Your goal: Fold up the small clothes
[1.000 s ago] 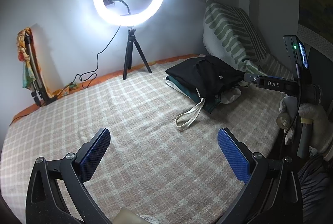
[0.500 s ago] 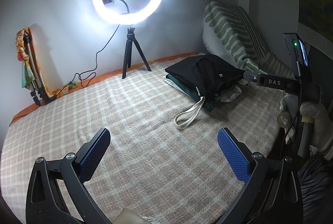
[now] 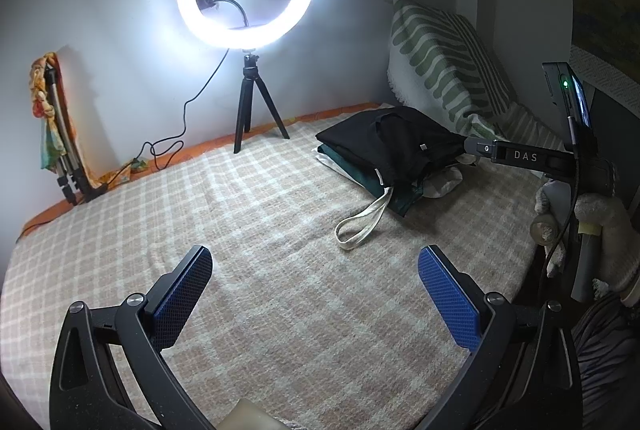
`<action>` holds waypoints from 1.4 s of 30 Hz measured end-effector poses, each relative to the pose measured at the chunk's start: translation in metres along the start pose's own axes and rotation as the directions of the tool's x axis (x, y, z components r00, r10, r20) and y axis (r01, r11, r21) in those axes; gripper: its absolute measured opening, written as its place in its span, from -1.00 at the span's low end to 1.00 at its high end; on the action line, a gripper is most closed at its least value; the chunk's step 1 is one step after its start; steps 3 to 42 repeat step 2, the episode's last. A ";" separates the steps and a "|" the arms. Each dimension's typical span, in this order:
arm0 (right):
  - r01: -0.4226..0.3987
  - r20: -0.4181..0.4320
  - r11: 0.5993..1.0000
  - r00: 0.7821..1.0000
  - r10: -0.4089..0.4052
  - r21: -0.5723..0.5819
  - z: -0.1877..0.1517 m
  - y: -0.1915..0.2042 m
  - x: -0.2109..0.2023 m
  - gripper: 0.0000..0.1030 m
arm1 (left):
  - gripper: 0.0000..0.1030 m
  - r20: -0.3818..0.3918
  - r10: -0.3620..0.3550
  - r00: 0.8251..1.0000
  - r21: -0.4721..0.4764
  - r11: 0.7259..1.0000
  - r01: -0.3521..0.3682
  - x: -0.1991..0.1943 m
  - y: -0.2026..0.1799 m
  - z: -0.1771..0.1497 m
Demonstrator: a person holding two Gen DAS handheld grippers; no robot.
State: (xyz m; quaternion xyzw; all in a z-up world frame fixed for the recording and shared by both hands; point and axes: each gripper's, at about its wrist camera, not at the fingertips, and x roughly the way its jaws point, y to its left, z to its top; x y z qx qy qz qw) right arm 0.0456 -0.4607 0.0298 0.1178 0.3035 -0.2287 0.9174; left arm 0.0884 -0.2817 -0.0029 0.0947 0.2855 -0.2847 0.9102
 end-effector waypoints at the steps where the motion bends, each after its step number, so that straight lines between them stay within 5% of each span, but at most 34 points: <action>1: -0.001 0.000 1.000 1.000 0.001 0.000 0.001 -0.001 0.000 1.00 | 0.99 -0.001 -0.001 1.000 0.000 1.000 0.001 0.000 0.000 0.000; 42: -0.001 0.000 1.000 1.000 0.001 0.000 0.001 0.000 0.000 1.00 | 0.99 -0.002 0.001 1.000 0.001 1.000 -0.001 0.000 0.000 -0.001</action>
